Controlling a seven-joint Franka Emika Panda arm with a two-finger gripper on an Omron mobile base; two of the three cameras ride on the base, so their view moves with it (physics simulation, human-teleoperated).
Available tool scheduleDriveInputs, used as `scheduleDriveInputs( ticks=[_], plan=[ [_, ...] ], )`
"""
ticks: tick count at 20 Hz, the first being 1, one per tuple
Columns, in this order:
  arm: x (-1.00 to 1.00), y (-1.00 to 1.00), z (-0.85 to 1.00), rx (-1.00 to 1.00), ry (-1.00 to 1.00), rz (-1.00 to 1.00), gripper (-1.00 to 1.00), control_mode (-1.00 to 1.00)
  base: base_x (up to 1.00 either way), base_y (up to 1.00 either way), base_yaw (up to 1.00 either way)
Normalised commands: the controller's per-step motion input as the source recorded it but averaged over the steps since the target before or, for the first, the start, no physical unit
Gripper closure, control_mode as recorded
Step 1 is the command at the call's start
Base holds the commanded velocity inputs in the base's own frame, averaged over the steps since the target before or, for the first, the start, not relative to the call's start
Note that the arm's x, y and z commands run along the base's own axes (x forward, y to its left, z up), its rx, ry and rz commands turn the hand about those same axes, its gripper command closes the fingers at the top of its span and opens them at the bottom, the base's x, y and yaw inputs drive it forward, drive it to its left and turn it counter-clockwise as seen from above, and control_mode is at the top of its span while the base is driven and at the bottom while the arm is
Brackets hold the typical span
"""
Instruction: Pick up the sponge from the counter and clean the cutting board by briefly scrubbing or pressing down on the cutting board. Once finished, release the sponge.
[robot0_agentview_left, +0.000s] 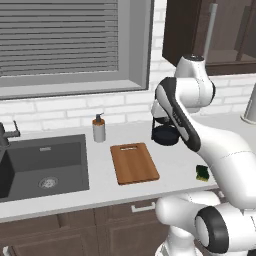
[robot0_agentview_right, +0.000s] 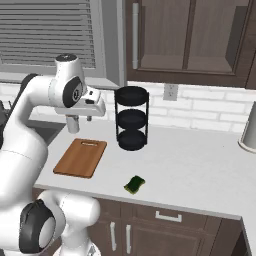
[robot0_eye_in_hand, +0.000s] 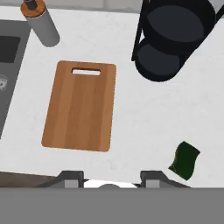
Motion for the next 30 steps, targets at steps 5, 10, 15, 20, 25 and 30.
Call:
scheduleDriveInputs(
  ticks=[5,10,15,20,25,30],
  plan=[
    [-0.57,-0.18,-0.07,0.03,-0.08,0.00,-1.00,-1.00,0.00,0.00,0.00],
    [-0.76,-0.79,-0.22,0.02,-0.01,-0.09,-1.00,-1.00,0.00,0.00,0.00],
    [-0.55,-0.91,-0.43,0.00,0.00,-0.30,-1.00,-1.00,0.00,0.00,0.00],
    [-0.16,-0.72,-0.61,0.07,0.00,-0.30,-1.00,-1.00,0.00,0.00,0.00],
    [0.19,-0.51,-0.62,0.21,0.00,-0.18,-1.00,-1.00,0.00,0.00,0.00],
    [0.48,-0.09,-0.50,0.05,0.07,-0.02,-1.00,-1.00,0.00,0.00,0.00]
  ],
)
